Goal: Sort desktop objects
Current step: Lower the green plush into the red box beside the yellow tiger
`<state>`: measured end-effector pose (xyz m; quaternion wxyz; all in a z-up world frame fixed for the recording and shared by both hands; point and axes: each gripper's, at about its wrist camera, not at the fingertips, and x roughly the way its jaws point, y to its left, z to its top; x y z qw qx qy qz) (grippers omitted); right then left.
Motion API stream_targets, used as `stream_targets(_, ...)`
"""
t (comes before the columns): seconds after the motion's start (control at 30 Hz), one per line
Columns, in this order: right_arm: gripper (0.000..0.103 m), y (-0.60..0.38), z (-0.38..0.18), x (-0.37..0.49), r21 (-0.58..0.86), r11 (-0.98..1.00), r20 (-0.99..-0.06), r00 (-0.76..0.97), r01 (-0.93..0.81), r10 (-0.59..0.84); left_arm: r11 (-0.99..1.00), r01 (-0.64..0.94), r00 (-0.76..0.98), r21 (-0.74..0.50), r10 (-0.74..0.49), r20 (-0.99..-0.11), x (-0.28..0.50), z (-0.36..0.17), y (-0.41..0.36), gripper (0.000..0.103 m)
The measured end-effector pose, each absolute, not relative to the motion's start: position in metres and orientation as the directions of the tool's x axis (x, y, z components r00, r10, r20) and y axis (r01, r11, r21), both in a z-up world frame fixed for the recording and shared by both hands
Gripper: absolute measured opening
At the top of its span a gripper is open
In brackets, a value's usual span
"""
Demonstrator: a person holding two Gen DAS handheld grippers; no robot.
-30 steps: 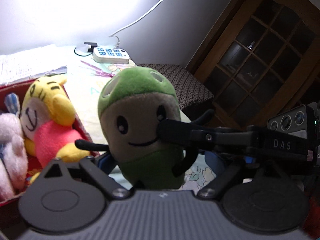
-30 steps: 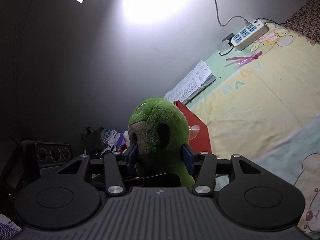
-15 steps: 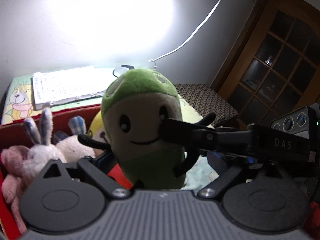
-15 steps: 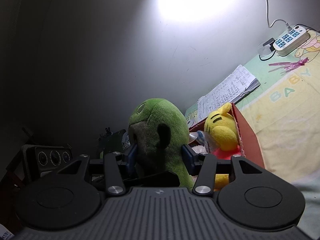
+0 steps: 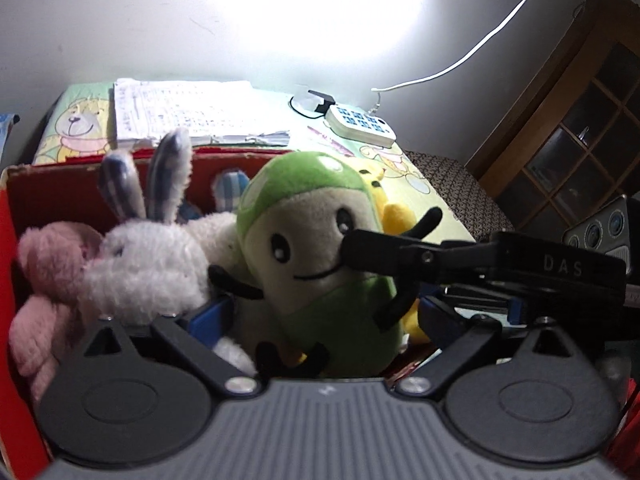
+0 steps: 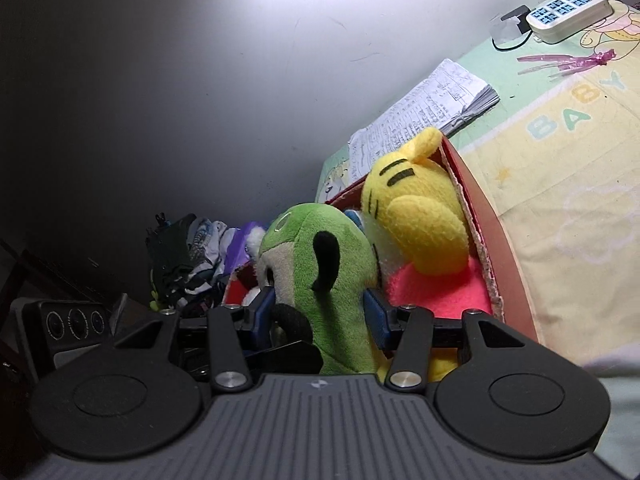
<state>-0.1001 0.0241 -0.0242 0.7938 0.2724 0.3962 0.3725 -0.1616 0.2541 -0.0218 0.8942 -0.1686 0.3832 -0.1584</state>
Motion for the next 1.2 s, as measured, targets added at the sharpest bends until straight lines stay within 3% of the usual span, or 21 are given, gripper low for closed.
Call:
stream_targets(0.2,0.060,0.033,-0.023,-0.101,0.697,0.593,-0.453,0.394,-0.403,0.800,0.916,0.148,0.664,-0.373,-0.372,-0.649,-0.168,-0.019,0.244,0.100)
stream_targets(0.53,0.059,0.008,-0.005,-0.120,0.632,0.666,-0.433,0.532,-0.396,0.728,0.944,0.121,0.701,-0.308,-0.301,-0.647,-0.185,-0.006,0.243,0.099)
stream_targets(0.6,0.044,0.007,-0.002,-0.120,0.631,0.665,-0.416,0.550,-0.399,0.724,0.945,0.113,0.712,-0.306,-0.292,-0.639,-0.186,-0.006,0.245,0.099)
stream_targets(0.7,0.032,0.015,-0.005,-0.112,0.642,0.661,-0.425,0.537,-0.388,0.729,0.945,0.107,0.705,-0.310,-0.292,-0.646,-0.182,-0.008,0.247,0.099)
stream_targets(0.9,0.030,0.035,-0.022,-0.104,0.707,0.594,-0.424,0.443,-0.384,0.790,0.968,0.108,0.716,-0.226,-0.234,-0.658,-0.182,-0.007,0.243,0.099)
stream_targets(1.03,0.030,0.040,-0.032,-0.106,0.669,0.648,-0.453,0.492,-0.363,0.743,0.971,0.099,0.712,-0.216,-0.221,-0.667,-0.180,-0.008,0.246,0.099)
stream_targets(1.07,0.022,0.039,-0.034,-0.105,0.630,0.696,-0.490,0.520,-0.344,0.700,0.971,0.098,0.712,-0.219,-0.222,-0.667,-0.179,-0.008,0.246,0.100)
stream_targets(1.1,0.001,0.040,-0.035,-0.104,0.591,0.732,-0.527,0.525,-0.339,0.669,0.971,0.094,0.710,-0.219,-0.219,-0.669,-0.178,-0.008,0.246,0.100)
stream_targets(1.2,0.011,0.042,-0.032,-0.108,0.561,0.739,-0.535,0.518,-0.373,0.668,0.974,0.088,0.709,-0.210,-0.209,-0.673,-0.175,-0.008,0.243,0.101)
